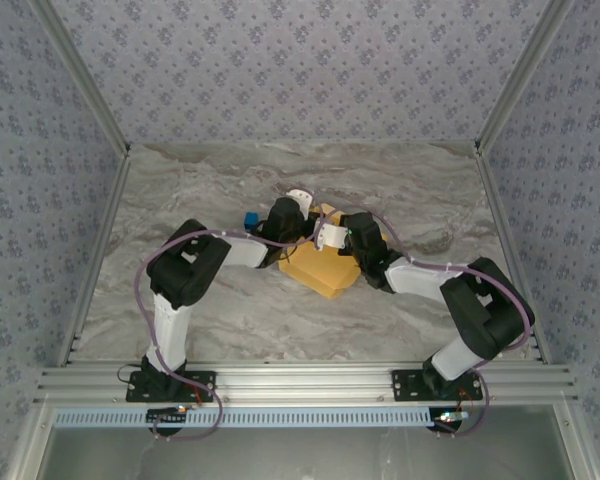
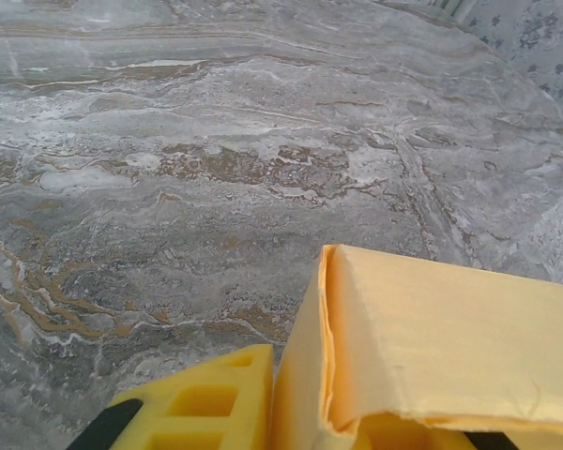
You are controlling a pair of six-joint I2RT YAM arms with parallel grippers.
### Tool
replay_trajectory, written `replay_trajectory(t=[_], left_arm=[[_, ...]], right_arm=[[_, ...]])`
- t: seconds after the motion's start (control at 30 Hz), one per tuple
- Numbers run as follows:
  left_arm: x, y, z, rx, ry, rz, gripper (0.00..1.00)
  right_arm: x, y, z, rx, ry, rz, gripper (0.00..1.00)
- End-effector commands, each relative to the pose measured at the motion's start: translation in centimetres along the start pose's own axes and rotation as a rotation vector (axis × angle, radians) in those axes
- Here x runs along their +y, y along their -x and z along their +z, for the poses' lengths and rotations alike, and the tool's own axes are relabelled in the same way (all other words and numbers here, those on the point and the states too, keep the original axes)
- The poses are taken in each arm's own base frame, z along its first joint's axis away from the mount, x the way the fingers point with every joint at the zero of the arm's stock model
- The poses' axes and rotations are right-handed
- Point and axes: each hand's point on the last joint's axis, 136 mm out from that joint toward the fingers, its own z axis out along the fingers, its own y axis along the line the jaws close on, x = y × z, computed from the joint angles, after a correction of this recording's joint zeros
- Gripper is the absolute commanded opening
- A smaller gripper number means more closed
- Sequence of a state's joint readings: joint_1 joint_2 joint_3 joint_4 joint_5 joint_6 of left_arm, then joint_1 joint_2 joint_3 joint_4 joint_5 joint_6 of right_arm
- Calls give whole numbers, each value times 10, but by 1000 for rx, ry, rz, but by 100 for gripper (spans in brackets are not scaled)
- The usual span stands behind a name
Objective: Fold the paper box
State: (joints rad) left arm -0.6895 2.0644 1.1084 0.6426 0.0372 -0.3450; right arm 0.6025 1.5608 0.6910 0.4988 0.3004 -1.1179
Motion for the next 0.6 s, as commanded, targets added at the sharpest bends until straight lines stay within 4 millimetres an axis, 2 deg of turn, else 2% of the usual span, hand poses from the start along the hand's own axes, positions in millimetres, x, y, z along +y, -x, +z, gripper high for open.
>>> replay_trajectory(t=[0.0, 0.17, 0.27, 0.47, 0.57], left_arm=[[46, 16, -6, -37, 211, -56, 15], [47, 17, -10, -43, 231, -45, 14], [42, 16, -11, -41, 189, -30, 17], [27, 14, -19, -24, 33, -17, 40], [17, 12, -28, -9, -37, 10, 47]], right_arm=[[23, -2, -5, 12, 86, -25, 0], [20, -2, -5, 11, 81, -13, 0], [19, -4, -5, 14, 77, -8, 0], [14, -7, -5, 18, 69, 2, 0], [12, -7, -4, 17, 67, 7, 0]])
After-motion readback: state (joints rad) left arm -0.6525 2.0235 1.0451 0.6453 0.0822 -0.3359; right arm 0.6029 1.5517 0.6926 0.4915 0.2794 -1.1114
